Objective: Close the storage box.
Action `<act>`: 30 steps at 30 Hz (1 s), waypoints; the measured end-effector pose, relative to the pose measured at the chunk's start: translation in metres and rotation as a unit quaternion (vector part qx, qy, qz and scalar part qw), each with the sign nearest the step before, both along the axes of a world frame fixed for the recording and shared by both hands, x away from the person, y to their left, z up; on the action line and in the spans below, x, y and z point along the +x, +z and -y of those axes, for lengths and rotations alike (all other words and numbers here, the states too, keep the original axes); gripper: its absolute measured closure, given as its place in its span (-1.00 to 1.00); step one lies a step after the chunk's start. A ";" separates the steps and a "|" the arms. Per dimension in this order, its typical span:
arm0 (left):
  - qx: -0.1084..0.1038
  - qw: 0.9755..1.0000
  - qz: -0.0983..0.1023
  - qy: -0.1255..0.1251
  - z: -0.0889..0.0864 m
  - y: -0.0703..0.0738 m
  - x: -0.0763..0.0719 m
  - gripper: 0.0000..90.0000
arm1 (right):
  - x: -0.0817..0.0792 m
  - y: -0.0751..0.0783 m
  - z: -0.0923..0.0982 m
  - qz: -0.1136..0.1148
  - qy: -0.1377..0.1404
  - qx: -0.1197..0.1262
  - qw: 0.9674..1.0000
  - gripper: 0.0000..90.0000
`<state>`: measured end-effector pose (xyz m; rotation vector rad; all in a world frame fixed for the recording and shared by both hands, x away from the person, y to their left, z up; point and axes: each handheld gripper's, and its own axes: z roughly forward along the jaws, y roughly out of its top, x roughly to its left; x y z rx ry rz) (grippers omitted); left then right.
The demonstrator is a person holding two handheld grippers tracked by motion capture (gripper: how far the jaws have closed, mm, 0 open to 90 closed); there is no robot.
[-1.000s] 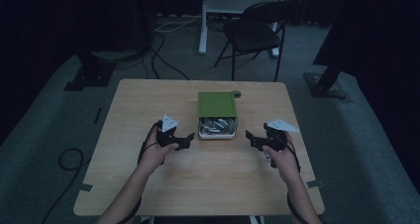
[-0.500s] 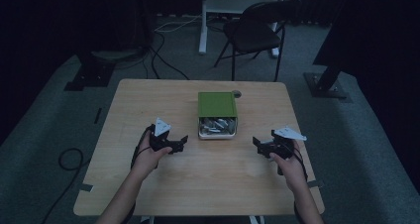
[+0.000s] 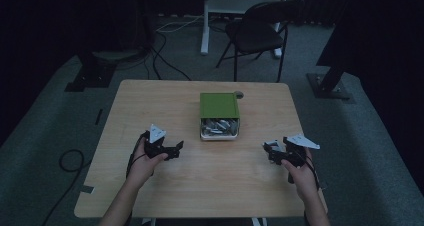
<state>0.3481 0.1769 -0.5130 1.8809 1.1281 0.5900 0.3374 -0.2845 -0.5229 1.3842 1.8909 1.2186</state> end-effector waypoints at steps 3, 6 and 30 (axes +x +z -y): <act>0.006 1.000 -0.004 0.005 -0.004 -0.002 -0.004 -0.80 | -0.005 -0.002 0.005 -0.002 -0.005 0.002 1.000 -0.73; 0.004 1.000 -0.002 0.013 -0.010 -0.003 -0.008 -0.80 | -0.010 -0.005 0.011 -0.005 -0.011 -0.003 1.000 -0.73; 0.018 0.994 -0.035 0.105 -0.073 -0.018 -0.046 -0.80 | -0.042 -0.030 0.045 -0.045 -0.053 -0.032 0.997 -0.73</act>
